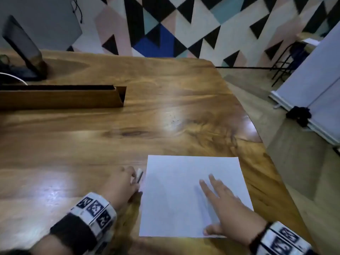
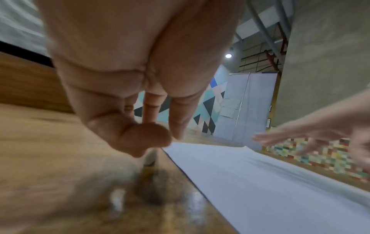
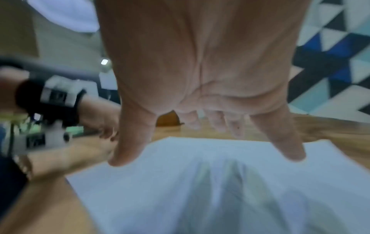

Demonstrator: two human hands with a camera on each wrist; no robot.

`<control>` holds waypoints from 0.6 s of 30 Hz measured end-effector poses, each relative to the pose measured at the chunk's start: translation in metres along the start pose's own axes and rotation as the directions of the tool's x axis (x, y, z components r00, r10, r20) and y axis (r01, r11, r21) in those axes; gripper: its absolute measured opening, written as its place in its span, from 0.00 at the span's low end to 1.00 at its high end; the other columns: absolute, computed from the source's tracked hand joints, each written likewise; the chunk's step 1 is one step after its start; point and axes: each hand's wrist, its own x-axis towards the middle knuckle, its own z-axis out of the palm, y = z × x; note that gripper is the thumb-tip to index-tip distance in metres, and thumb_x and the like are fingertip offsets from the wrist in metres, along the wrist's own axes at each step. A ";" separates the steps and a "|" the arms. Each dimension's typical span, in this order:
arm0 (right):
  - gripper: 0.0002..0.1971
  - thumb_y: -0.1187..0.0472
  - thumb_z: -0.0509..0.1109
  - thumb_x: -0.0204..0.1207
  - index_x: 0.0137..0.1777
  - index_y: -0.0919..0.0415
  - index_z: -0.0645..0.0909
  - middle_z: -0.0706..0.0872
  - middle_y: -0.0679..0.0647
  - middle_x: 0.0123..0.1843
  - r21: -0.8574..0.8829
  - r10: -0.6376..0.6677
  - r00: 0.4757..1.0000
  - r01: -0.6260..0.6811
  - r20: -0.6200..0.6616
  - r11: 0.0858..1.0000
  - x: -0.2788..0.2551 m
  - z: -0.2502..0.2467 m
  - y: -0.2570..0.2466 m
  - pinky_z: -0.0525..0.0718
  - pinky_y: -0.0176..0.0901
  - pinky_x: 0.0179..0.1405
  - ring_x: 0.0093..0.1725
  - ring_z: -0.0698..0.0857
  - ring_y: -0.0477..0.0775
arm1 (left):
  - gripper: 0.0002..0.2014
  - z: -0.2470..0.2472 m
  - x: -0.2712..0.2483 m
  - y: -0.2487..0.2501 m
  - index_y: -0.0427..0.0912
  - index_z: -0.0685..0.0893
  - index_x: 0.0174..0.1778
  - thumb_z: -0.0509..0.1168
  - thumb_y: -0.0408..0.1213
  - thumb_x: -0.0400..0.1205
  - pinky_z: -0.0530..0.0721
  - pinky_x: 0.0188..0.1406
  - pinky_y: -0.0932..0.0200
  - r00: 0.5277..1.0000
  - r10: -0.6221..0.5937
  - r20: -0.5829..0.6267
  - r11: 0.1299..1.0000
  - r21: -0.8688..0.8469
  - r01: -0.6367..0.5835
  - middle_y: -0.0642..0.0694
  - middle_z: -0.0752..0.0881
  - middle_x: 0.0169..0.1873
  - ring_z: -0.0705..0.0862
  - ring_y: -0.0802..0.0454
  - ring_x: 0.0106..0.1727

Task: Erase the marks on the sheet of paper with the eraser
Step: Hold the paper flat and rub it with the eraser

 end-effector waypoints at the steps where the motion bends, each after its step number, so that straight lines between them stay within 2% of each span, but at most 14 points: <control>1: 0.59 0.36 0.69 0.70 0.78 0.48 0.22 0.18 0.47 0.77 -0.047 -0.007 1.000 0.006 -0.020 0.999 0.015 -0.003 -0.008 0.49 0.66 0.79 0.82 0.29 0.52 | 0.13 0.004 0.010 0.002 0.41 0.74 0.53 0.65 0.41 0.75 0.78 0.47 0.53 1.000 -0.021 -0.014 1.000 0.019 0.021 0.38 0.85 0.50 0.81 0.40 0.53; 4: 0.61 0.32 0.67 0.69 0.77 0.55 0.20 0.15 0.47 0.72 -0.133 -0.020 0.996 0.007 -0.092 0.991 0.051 -0.010 -0.026 0.43 0.72 0.77 0.79 0.25 0.50 | 0.23 0.009 0.027 0.010 0.34 0.68 0.61 0.64 0.44 0.76 0.79 0.44 0.52 0.993 -0.103 -0.064 0.995 0.001 0.103 0.34 0.82 0.52 0.82 0.37 0.51; 6: 0.61 0.31 0.65 0.69 0.78 0.58 0.21 0.14 0.48 0.71 -0.147 -0.032 0.996 0.019 -0.086 0.989 0.066 -0.003 -0.024 0.38 0.69 0.78 0.76 0.22 0.46 | 0.21 0.015 0.030 0.010 0.34 0.68 0.60 0.63 0.42 0.78 0.75 0.37 0.54 0.991 -0.121 -0.060 0.993 -0.016 0.120 0.34 0.84 0.50 0.82 0.37 0.47; 8: 0.60 0.30 0.64 0.70 0.78 0.59 0.22 0.15 0.48 0.72 -0.152 -0.065 0.995 0.054 -0.069 0.987 0.071 0.005 -0.019 0.34 0.61 0.79 0.76 0.22 0.47 | 0.14 0.017 0.029 0.006 0.38 0.71 0.55 0.63 0.40 0.78 0.70 0.34 0.56 0.991 -0.111 -0.074 0.993 -0.047 0.107 0.37 0.85 0.46 0.79 0.42 0.41; 11: 0.58 0.31 0.63 0.71 0.76 0.57 0.19 0.15 0.48 0.74 -0.075 -0.126 0.988 0.119 -0.087 0.990 0.069 0.014 -0.010 0.31 0.49 0.80 0.76 0.21 0.47 | 0.06 0.013 0.024 0.004 0.45 0.77 0.45 0.66 0.38 0.75 0.70 0.31 0.57 0.989 -0.097 -0.110 0.988 -0.130 0.082 0.45 0.85 0.40 0.79 0.49 0.39; 14: 0.59 0.31 0.63 0.71 0.75 0.57 0.17 0.13 0.46 0.74 -0.037 -0.151 0.982 0.148 -0.112 0.988 0.064 0.022 -0.004 0.29 0.44 0.79 0.75 0.18 0.46 | 0.03 0.009 0.010 0.008 0.50 0.81 0.39 0.69 0.40 0.73 0.69 0.25 0.61 0.987 -0.039 -0.153 0.980 -0.197 0.008 0.53 0.82 0.29 0.79 0.56 0.32; 16: 0.59 0.28 0.59 0.67 0.73 0.54 0.16 0.12 0.44 0.72 0.007 -0.161 0.980 0.163 -0.113 0.987 0.060 0.031 -0.002 0.27 0.43 0.77 0.73 0.16 0.44 | 0.03 0.009 -0.001 0.015 0.52 0.82 0.36 0.70 0.42 0.72 0.73 0.25 0.62 0.985 -0.007 -0.174 0.961 -0.272 -0.041 0.52 0.83 0.27 0.81 0.55 0.29; 18: 0.58 0.25 0.53 0.61 0.74 0.51 0.16 0.13 0.41 0.73 0.040 -0.204 0.969 0.212 -0.139 0.977 0.055 0.039 -0.003 0.27 0.42 0.78 0.74 0.16 0.43 | 0.05 0.018 -0.009 0.021 0.54 0.82 0.37 0.71 0.39 0.72 0.74 0.24 0.69 0.986 -0.003 -0.164 0.931 -0.361 -0.057 0.52 0.85 0.28 0.82 0.56 0.29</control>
